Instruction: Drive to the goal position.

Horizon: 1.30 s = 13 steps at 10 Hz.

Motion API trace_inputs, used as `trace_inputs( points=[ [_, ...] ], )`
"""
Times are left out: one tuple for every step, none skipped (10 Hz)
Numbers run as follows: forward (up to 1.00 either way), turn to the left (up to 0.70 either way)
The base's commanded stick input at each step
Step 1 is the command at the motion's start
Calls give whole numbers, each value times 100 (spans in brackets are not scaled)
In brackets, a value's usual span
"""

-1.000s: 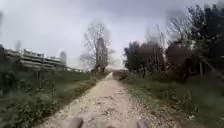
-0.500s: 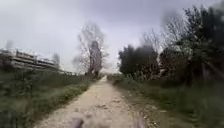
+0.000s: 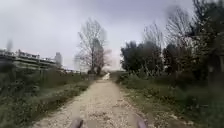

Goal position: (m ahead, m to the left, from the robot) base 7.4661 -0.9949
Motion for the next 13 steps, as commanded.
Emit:
trace_inputs(
  points=[
    [85, 0],
    [85, 0],
    [85, 0],
    [85, 0],
    [85, 0],
    [85, 0],
    [85, 0],
    [85, 0],
    [85, 0],
    [85, 0],
    [85, 0],
    [85, 0],
    [85, 0]
  ],
)
